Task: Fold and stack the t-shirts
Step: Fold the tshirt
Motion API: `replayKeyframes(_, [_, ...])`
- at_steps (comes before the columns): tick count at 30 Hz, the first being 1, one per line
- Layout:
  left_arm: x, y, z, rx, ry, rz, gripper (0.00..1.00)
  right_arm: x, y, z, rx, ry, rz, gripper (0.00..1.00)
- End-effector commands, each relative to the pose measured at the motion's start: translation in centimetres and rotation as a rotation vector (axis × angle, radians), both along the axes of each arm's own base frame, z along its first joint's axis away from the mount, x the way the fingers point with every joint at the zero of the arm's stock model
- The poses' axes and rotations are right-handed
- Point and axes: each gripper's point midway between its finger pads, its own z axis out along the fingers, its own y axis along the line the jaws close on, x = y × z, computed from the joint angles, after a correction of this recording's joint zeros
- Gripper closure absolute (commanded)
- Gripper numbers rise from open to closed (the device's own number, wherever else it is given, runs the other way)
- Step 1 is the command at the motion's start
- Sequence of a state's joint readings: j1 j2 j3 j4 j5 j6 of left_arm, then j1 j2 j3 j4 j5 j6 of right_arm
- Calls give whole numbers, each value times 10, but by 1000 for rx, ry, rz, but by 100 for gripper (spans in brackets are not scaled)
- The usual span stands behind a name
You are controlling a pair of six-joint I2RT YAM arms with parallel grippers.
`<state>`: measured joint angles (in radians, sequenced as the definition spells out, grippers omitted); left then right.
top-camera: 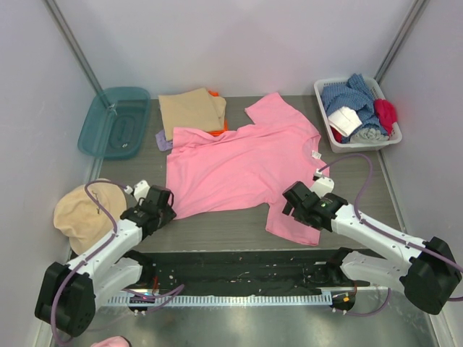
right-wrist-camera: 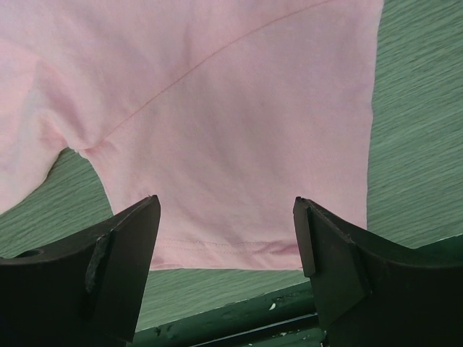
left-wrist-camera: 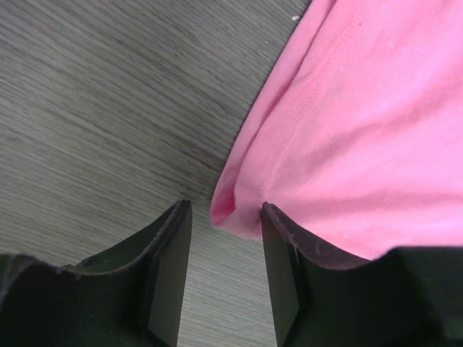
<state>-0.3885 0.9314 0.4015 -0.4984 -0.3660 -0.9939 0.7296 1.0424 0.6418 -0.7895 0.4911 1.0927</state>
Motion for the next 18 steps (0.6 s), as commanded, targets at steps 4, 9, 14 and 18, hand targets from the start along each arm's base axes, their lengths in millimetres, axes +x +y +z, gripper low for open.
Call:
replayKeyframes(4, [15,-5,1,-15,-45,18,56,4,2,7,4,-31,10,18])
replayKeyframes(9, [17,-7,-1,-18,-41,17,64,4,0,7,-2,-32,8,18])
replayKeyframes(14, [17,-7,-1,-24,-45,20,79,3,-1,5,-5,-27,7,18])
replayKeyframes(18, [17,-7,-1,-24,-46,18,92,2,-2,4,-10,-26,6,18])
